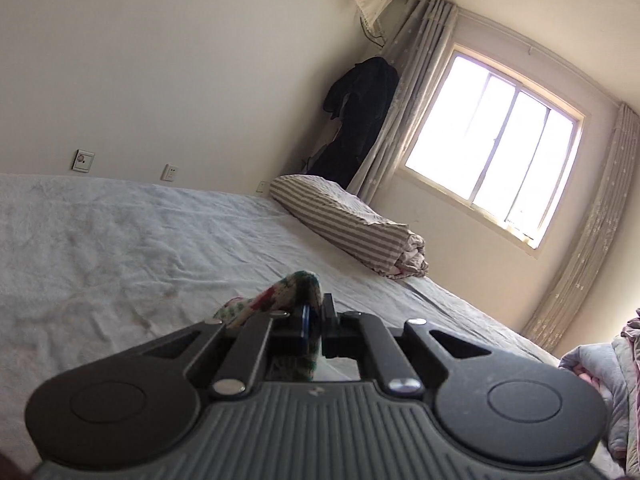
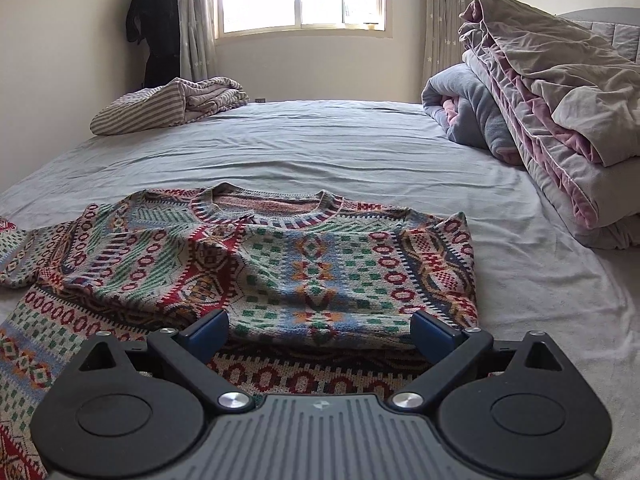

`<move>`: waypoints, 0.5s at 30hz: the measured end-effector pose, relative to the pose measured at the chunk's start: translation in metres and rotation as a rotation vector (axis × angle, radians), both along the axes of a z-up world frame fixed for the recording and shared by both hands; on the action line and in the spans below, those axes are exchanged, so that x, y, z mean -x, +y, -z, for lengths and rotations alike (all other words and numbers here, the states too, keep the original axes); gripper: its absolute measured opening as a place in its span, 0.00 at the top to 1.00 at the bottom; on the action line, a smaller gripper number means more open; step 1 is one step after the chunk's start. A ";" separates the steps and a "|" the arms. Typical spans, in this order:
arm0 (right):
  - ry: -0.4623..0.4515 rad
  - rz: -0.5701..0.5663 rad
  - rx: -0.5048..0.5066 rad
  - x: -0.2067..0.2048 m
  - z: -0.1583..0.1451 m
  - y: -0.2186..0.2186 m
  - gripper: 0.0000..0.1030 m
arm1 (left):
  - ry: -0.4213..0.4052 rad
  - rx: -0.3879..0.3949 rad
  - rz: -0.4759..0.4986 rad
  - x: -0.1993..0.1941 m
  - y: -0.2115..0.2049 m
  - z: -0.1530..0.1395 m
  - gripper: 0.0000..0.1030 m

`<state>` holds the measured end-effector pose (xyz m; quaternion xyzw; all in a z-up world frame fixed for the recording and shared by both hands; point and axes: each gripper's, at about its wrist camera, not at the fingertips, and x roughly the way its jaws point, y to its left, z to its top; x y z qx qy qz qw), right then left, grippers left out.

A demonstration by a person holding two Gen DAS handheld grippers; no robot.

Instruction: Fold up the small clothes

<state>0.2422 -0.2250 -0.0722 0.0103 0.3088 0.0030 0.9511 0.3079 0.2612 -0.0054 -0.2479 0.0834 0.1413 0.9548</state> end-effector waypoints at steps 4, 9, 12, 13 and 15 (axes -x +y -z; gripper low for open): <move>0.000 0.010 -0.018 0.000 0.000 -0.007 0.05 | -0.061 0.006 0.152 -0.014 -0.055 -0.027 0.98; 0.007 0.023 -0.045 -0.001 -0.001 -0.018 0.05 | -0.093 0.034 0.343 -0.027 -0.133 -0.041 0.98; 0.009 0.037 -0.062 -0.001 -0.001 -0.027 0.05 | -0.087 0.036 0.442 -0.032 -0.179 -0.036 0.98; 0.011 0.045 -0.068 -0.001 0.000 -0.030 0.05 | -0.078 0.039 0.474 -0.034 -0.193 -0.033 0.98; 0.010 0.060 -0.083 -0.001 0.000 -0.037 0.05 | -0.048 0.048 0.538 -0.038 -0.222 -0.022 0.98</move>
